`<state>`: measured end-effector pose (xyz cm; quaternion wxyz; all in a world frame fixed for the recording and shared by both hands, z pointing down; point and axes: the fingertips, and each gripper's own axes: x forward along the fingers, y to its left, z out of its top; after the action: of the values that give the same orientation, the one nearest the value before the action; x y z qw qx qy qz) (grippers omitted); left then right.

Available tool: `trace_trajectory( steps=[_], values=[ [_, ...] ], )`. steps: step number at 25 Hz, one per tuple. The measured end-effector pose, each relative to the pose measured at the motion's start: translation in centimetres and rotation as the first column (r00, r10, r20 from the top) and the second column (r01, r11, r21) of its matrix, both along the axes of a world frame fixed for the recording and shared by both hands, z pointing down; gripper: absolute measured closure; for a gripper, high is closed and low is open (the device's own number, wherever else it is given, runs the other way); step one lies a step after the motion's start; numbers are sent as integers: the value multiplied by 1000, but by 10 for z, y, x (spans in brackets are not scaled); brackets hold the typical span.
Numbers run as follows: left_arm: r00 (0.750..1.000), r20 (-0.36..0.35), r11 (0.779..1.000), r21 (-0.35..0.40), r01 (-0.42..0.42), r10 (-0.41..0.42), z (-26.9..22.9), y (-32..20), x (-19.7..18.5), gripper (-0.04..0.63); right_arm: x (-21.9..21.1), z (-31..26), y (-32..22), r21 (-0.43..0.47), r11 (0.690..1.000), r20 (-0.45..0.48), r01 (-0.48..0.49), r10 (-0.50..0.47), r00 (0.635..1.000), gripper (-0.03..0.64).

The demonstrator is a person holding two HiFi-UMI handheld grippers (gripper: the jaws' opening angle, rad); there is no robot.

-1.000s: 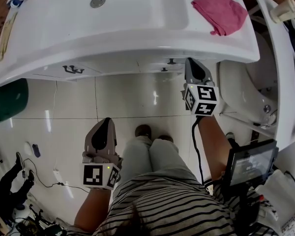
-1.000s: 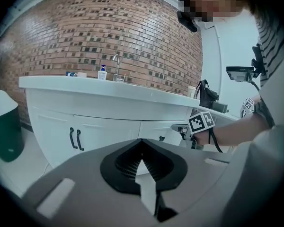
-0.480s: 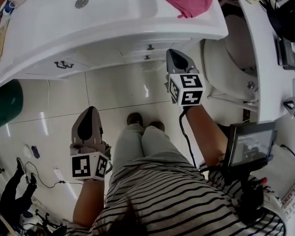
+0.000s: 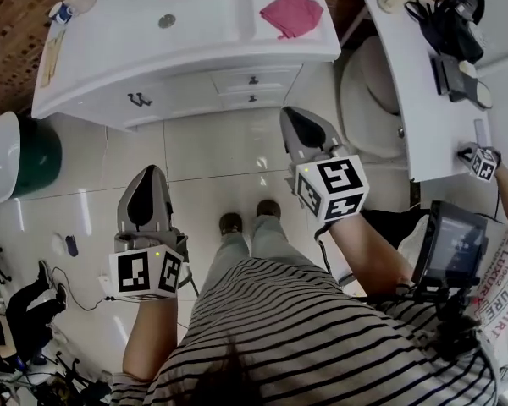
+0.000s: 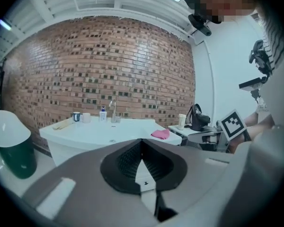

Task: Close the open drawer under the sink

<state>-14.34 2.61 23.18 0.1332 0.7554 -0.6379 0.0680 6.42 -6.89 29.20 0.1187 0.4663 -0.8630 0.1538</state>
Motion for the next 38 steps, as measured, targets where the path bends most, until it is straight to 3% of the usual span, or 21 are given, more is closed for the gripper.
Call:
trace_trajectory(
  steps=[9, 20, 25, 30, 38],
  values=[
    [1000, 14, 995, 104, 0, -2, -44, 120, -33, 581, -25, -66, 155, 57, 998, 31, 3, -5, 999, 619],
    [998, 2, 995, 74, -62, 62, -56, 325, -68, 581, -80, -117, 377, 105, 994, 49, -41, 36, 998, 618],
    [996, -42, 992, 105, -68, 73, -66, 367, -55, 581, -80, -135, 421, 155, 987, 47, -36, 29, 998, 620],
    [996, -49, 990, 121, -68, 74, -76, 375, -29, 581, -64, -145, 437, 184, 983, 32, -26, 20, 999, 620],
    [994, -11, 982, 154, -110, 113, -86, 384, 3, 581, -65, -142, 448, 189, 982, 13, 22, -25, 1000, 620]
  ],
)
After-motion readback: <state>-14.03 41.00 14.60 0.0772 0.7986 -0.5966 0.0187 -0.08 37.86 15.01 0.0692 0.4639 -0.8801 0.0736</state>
